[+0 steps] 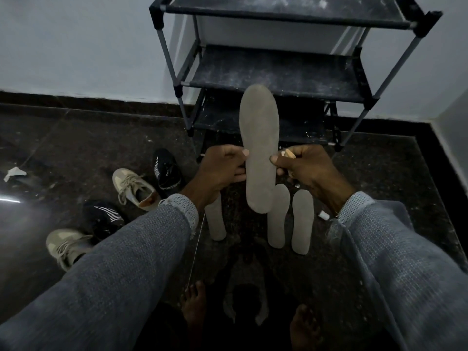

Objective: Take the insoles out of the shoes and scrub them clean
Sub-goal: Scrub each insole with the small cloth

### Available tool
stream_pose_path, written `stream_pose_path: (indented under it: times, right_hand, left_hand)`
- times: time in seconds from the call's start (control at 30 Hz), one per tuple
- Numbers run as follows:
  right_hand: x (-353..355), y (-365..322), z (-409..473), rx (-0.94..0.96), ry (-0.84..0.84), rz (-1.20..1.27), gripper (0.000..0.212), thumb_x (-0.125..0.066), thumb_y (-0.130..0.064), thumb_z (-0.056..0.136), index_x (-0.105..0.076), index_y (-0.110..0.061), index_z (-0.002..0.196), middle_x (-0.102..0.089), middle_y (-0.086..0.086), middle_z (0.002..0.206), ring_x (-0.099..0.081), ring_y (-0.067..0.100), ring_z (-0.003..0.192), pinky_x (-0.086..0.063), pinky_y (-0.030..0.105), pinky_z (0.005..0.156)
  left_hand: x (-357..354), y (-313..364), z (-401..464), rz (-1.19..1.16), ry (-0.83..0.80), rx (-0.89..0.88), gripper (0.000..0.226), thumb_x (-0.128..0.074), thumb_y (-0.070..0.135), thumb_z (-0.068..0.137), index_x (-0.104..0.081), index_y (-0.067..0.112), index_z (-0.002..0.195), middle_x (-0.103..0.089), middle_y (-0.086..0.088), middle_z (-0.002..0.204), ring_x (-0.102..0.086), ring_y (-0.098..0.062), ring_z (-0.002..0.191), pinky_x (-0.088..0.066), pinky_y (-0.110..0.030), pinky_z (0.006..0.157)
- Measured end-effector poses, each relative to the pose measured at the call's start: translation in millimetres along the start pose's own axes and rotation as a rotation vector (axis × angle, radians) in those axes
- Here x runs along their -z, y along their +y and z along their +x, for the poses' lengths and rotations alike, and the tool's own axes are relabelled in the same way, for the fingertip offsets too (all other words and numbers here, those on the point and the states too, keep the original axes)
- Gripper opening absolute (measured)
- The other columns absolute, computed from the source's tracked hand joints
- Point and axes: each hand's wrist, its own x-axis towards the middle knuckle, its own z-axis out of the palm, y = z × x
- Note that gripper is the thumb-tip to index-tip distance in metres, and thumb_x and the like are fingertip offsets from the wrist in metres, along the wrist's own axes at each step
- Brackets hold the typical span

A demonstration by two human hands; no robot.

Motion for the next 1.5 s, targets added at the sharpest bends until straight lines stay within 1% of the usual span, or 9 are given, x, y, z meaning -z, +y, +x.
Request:
stream_pose_path:
  times: [0.3, 0.6, 0.8, 0.93, 1.03, 1.1, 1.17, 1.33, 1.5]
  right_hand:
    - [-8, 32, 24, -0.069, 0.062, 0.005, 0.008, -0.071, -0.01, 0.085, -0.069, -0.002, 0.087, -0.061, 0.006, 0.06, -0.053, 0.004, 0.039, -0.041, 0.016, 0.038]
    - [-29, 97, 53, -0.153, 0.111, -0.041, 0.013, -0.069, -0.008, 0.086, -0.066, -0.008, 0.074, -0.059, 0.004, 0.059, -0.052, 0.012, 0.051, -0.04, 0.013, 0.037]
    - [-42, 182, 71, -0.255, 0.167, -0.144, 0.021, -0.072, -0.016, 0.081, -0.065, -0.02, 0.062, -0.068, 0.011, 0.071, -0.068, 0.03, 0.076, -0.055, 0.041, 0.067]
    - [-48, 223, 79, -0.301, 0.183, -0.149, 0.028, -0.072, -0.015, 0.08, -0.064, -0.021, 0.054, -0.065, 0.011, 0.063, -0.067, 0.037, 0.075, -0.054, 0.043, 0.063]
    - [-53, 249, 89, -0.324, 0.167, -0.17, 0.023, -0.07, -0.015, 0.08, -0.065, -0.015, 0.058, -0.066, 0.019, 0.068, -0.064, 0.04, 0.069, -0.051, 0.043, 0.061]
    - [-54, 262, 95, -0.319, 0.174, -0.181, 0.025, -0.069, -0.012, 0.082, -0.063, -0.012, 0.058, -0.064, 0.018, 0.066, -0.06, 0.034, 0.064, -0.048, 0.04, 0.059]
    - [-58, 272, 101, -0.304, 0.182, -0.199, 0.029, -0.068, -0.007, 0.084, -0.061, -0.011, 0.056, -0.06, 0.013, 0.061, -0.057, 0.028, 0.062, -0.046, 0.036, 0.059]
    - [-72, 295, 114, -0.305, 0.17, -0.289, 0.031, -0.066, -0.014, 0.085, -0.061, -0.011, 0.055, -0.059, 0.01, 0.058, -0.058, 0.028, 0.059, -0.052, 0.038, 0.058]
    - [-85, 301, 125, -0.351, 0.156, -0.312, 0.021, -0.064, -0.013, 0.088, -0.07, 0.003, 0.076, -0.064, 0.015, 0.069, -0.056, 0.023, 0.058, -0.045, 0.028, 0.055]
  left_hand:
    - [-8, -31, 21, 0.075, -0.021, 0.09, 0.007, -0.06, 0.013, 0.093, -0.063, 0.006, 0.095, -0.067, -0.005, 0.081, -0.066, -0.009, 0.064, -0.054, -0.018, 0.055]
    - [-24, -98, 59, 0.045, 0.018, 0.177, 0.006, -0.054, 0.006, 0.096, -0.057, 0.002, 0.099, -0.063, -0.004, 0.083, -0.064, -0.018, 0.073, -0.054, -0.019, 0.056]
    - [-35, -175, 84, 0.064, -0.104, 0.342, 0.011, -0.05, 0.011, 0.098, -0.059, 0.005, 0.099, -0.064, -0.016, 0.102, -0.065, -0.022, 0.08, -0.053, -0.023, 0.063]
    - [-38, -208, 94, 0.002, -0.164, 0.505, 0.024, -0.038, 0.007, 0.101, -0.054, 0.009, 0.084, -0.063, -0.007, 0.072, -0.062, -0.013, 0.053, -0.048, -0.014, 0.049]
    - [-46, -231, 100, 0.016, -0.127, 0.509, 0.022, -0.041, -0.001, 0.098, -0.053, 0.01, 0.083, -0.056, -0.007, 0.075, -0.057, -0.015, 0.057, -0.046, -0.012, 0.047]
    - [-51, -251, 105, 0.06, -0.057, 0.471, 0.013, -0.047, 0.001, 0.096, -0.058, 0.009, 0.096, -0.061, -0.01, 0.085, -0.063, -0.021, 0.07, -0.054, -0.018, 0.061]
    - [-53, -271, 111, 0.134, -0.046, 0.403, 0.027, -0.055, 0.007, 0.091, -0.06, 0.004, 0.117, -0.066, -0.014, 0.105, -0.065, -0.031, 0.093, -0.055, -0.035, 0.084]
    - [-46, -287, 112, 0.258, -0.072, 0.297, 0.033, -0.051, -0.002, 0.091, -0.059, 0.001, 0.123, -0.062, -0.014, 0.115, -0.059, -0.025, 0.104, -0.049, -0.042, 0.096]
    - [-41, -322, 131, 0.275, -0.089, 0.371, 0.032, -0.053, 0.005, 0.094, -0.061, 0.006, 0.125, -0.065, -0.014, 0.119, -0.061, -0.028, 0.11, -0.049, -0.044, 0.097]
